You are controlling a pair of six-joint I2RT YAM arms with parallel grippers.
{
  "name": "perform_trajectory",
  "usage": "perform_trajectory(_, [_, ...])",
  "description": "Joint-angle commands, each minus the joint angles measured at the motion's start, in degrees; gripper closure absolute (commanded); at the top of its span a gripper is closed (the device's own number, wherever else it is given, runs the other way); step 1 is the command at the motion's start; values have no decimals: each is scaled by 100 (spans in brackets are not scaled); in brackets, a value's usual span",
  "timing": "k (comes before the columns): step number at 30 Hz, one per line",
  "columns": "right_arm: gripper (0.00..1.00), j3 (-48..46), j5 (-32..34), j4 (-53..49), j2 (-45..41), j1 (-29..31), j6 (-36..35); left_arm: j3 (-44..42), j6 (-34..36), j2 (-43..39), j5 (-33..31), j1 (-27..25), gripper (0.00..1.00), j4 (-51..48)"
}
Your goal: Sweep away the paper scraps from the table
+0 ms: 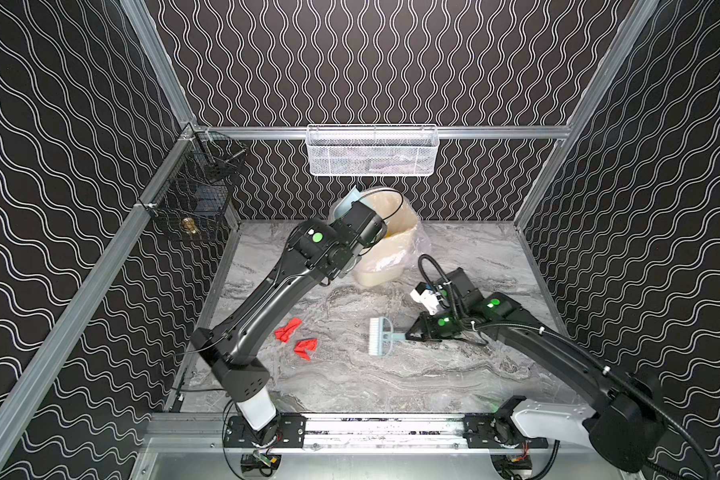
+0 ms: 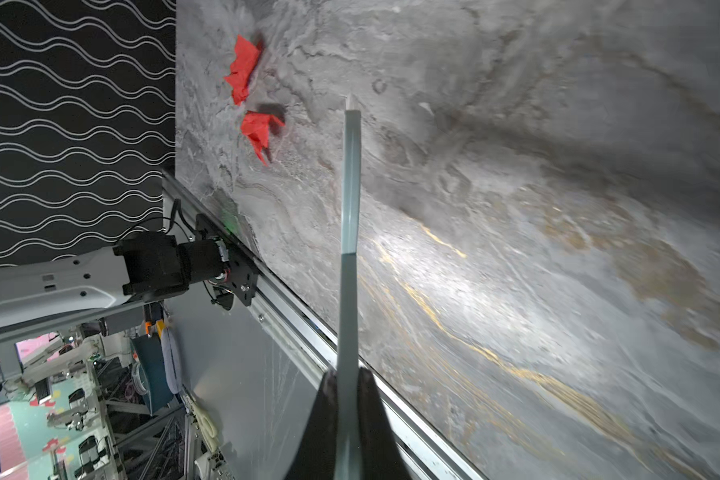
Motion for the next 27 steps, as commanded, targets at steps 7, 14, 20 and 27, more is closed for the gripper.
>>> perform_trajectory(7, [100, 1011, -306, 1812, 1386, 1250, 367, -1051, -503, -1067, 1083, 621, 100, 461])
perform_trajectory(14, [100, 1499, -545, 2134, 2275, 1513, 330, -1916, -395, -1768, 1652, 1371, 100, 757])
perform_trajectory(20, [100, 1940, -663, 2188, 3159, 1593, 443, -2396, -450, -2100, 1785, 1529, 100, 866])
perform_trajectory(27, [100, 2279, -657, 2153, 3770, 1571, 510, -2531, -457, -2179, 1848, 1605, 100, 875])
